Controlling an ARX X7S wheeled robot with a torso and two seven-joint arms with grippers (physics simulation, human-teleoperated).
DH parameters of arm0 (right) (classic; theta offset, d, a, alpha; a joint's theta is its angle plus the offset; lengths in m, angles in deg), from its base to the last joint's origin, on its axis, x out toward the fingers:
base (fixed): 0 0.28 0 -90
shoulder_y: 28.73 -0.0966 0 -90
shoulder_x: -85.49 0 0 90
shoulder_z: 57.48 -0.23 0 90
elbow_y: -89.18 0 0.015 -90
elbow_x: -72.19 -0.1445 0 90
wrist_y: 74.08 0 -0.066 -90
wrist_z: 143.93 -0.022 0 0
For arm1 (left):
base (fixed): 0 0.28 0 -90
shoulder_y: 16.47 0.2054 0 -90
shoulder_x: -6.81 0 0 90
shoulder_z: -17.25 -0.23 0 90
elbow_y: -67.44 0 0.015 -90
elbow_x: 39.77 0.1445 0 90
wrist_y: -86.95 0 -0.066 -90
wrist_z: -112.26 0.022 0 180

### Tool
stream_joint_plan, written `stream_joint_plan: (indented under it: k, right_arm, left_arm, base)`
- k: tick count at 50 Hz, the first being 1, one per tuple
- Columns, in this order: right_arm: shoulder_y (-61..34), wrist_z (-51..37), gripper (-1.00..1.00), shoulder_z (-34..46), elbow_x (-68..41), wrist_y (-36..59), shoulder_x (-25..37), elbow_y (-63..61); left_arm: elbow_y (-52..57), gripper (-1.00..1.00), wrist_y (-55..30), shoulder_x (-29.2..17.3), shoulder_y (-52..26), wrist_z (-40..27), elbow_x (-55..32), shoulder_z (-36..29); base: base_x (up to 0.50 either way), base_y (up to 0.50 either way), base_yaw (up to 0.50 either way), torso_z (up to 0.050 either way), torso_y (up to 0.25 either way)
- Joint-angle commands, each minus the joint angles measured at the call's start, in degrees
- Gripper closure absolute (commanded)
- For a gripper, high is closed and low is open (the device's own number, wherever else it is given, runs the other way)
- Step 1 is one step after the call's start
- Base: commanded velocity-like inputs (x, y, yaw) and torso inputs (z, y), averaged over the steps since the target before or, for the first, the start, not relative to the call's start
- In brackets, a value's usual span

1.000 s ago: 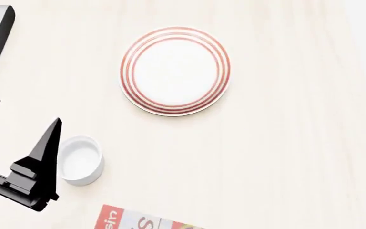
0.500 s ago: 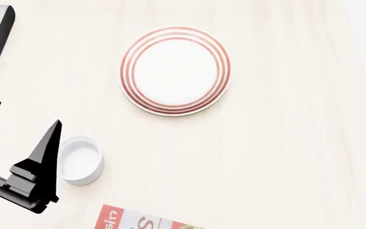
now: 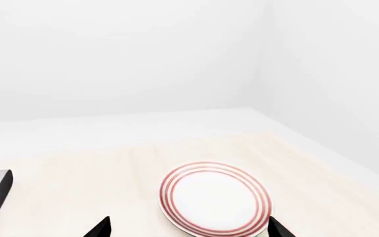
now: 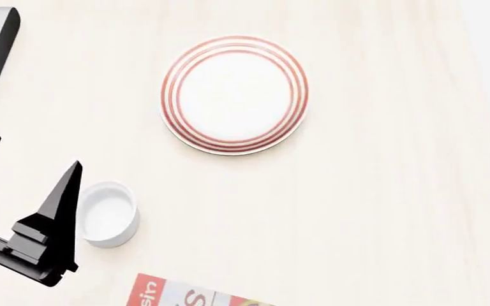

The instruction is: Pick the akita bowl on the cookies box and place it on the plate.

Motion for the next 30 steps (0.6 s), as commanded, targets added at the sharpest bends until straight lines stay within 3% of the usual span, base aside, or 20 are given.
stream_joint_plan:
  k: [1, 13, 30]
  right_arm:
    - [-0.06, 1.35, -1.0, 2.35, 0.94, 1.26, -0.82, 1.56]
    - [0.31, 4.11, -1.0, 3.16, 2.89, 3.3, -2.52, 2.93]
    - [1.3, 8.1, -1.0, 2.56, 6.1, 6.73, -0.1, 4.75]
  left_arm:
    - [0.02, -1.0, 0.08, -0.11, 0.15, -0.09, -0.23, 0.0]
    - [-0.07, -1.0, -0.06, -0.32, 0.12, -0.22, -0.63, 0.1]
    - [-0.24, -1.0, 0.4, -0.42, 0.29, -0.1, -0.55, -0.2]
  base:
    - [0.0, 0.0, 0.0, 0.0, 0.0]
    - [0.0, 0.0, 0.0, 0.0, 0.0]
    - [0.0, 0.0, 0.0, 0.0, 0.0]
